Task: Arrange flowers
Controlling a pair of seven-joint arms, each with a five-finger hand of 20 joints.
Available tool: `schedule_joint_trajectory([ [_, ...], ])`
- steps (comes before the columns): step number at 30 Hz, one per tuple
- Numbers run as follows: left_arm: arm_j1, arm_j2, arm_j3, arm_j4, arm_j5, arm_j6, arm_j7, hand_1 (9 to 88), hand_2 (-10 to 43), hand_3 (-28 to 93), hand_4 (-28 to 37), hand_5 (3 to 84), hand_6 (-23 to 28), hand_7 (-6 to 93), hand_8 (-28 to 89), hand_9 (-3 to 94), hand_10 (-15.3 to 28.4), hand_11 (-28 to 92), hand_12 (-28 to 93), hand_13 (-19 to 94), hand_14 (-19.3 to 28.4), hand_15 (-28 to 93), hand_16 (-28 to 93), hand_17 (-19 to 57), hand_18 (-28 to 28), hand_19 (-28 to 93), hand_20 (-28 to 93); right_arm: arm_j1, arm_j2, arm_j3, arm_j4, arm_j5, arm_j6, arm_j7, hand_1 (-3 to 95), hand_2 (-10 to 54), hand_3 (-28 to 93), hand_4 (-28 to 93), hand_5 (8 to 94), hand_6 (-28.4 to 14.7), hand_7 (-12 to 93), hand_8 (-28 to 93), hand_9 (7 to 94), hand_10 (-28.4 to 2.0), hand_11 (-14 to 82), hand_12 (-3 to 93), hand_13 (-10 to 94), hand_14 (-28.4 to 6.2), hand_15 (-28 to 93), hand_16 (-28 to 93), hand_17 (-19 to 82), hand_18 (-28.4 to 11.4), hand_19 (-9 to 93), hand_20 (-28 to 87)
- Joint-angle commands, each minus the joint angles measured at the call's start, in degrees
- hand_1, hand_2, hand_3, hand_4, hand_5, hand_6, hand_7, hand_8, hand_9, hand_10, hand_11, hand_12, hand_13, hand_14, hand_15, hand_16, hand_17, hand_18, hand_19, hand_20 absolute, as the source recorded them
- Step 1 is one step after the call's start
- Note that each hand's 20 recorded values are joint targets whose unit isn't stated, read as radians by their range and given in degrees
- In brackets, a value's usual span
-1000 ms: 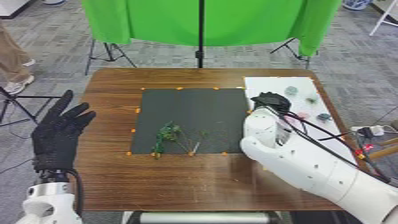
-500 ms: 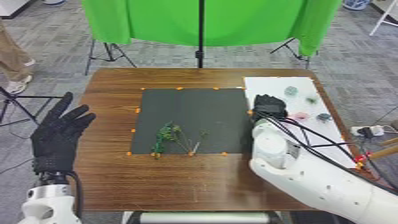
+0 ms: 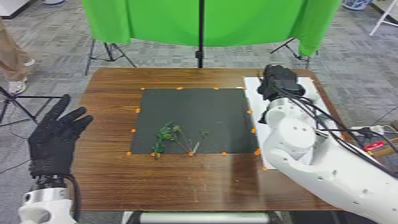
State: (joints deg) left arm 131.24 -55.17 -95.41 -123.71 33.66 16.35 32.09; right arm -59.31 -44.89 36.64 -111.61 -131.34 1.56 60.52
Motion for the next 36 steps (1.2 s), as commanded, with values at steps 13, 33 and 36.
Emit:
schedule_joint_trajectory([
  [13,0.58,-0.68,0.21,0.17,0.46,-0.56,-1.28,21.5,9.4,76,-28.2,34.8,7.8,9.8,-7,35.2,19.4,31,15,25,25.9,63,-8,-6.6,23.0,49,37,-6.92,-6.66,-14.11,-0.77,-6.19,-4.31,-3.22,57.0,-9.5,78,-28,89.5,-6.7,22,23,91.6,-12.0,43.2,27.0,86,-6.4,78,18,50,-24.8,93,53],
  [33,0.15,-0.79,0.91,0.46,0.60,-0.72,-1.36,22.1,9.3,76,-27.6,34.8,7.8,9.8,-7,35.2,19.5,31,15,25,25.9,63,-8,-6.5,22.9,49,37,-7.89,-8.17,-12.41,0.13,-4.25,-4.52,-2.35,53.9,-9.5,71,-28,87.8,-4.6,23,15,89.7,-11.9,46.5,21.7,86,-6.5,74,18,49,-25.2,93,49],
  [36,0.52,-0.57,0.79,0.43,0.30,-0.53,-0.81,22.2,9.3,76,-27.5,34.8,7.8,9.8,-7,35.2,19.5,31,15,25,25.9,63,-8,-6.5,23.0,49,37,-9.72,-8.49,-9.91,-0.96,-4.60,-5.78,-3.92,51.7,-9.5,69,-28,86.7,-5.0,22,13,88.8,-12.3,46.6,21.6,86,-6.6,74,18,48,-25.4,93,49],
])
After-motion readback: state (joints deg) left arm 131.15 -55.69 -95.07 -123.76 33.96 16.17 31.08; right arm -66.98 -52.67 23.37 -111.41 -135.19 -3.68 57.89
